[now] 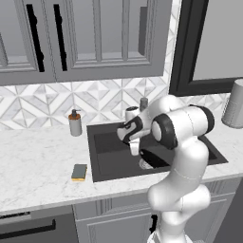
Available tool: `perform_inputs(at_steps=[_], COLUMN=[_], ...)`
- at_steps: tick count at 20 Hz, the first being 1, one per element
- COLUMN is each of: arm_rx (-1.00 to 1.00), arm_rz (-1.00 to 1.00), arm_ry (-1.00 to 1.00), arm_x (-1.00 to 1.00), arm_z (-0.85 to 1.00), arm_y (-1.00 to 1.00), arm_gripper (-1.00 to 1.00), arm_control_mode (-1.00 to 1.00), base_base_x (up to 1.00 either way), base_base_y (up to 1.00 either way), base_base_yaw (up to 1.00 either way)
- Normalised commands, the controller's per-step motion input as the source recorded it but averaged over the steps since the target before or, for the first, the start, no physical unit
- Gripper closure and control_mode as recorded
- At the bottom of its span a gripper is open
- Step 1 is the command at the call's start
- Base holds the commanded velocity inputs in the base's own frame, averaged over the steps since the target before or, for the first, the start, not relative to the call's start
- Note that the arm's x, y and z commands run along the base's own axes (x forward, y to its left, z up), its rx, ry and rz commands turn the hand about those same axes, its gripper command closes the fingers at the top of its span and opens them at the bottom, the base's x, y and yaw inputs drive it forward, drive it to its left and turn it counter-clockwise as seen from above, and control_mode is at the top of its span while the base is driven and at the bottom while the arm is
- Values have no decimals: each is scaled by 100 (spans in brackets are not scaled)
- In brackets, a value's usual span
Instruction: Pick the pan and sponge and place them into the sink. Then turn on the water.
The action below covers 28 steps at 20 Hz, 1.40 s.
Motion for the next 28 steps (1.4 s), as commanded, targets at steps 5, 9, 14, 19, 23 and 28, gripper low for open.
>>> perform_inputs(at_steps=[5, 9, 14, 19, 23, 28], arm_rx=[0, 1, 5, 9, 2, 0], arm_rz=[-18, -15, -11, -13, -14, -15], arm_ry=[7, 3, 1, 0, 0, 0], arm_x=[-3, 0, 0, 0, 0, 2], arm_z=[-53, -61, -63, -43, -37, -34], arm_y=[33, 48, 52, 35, 33, 34], arm_gripper=[100, 100, 100, 100, 100, 100], arm_control_mode=[-100, -100, -100, -100, -100, -100], base_base_x=[0, 0, 0, 0, 0, 0], base_base_y=[0, 0, 0, 0, 0, 0], base_base_yaw=[0, 0, 0, 0, 0, 0])
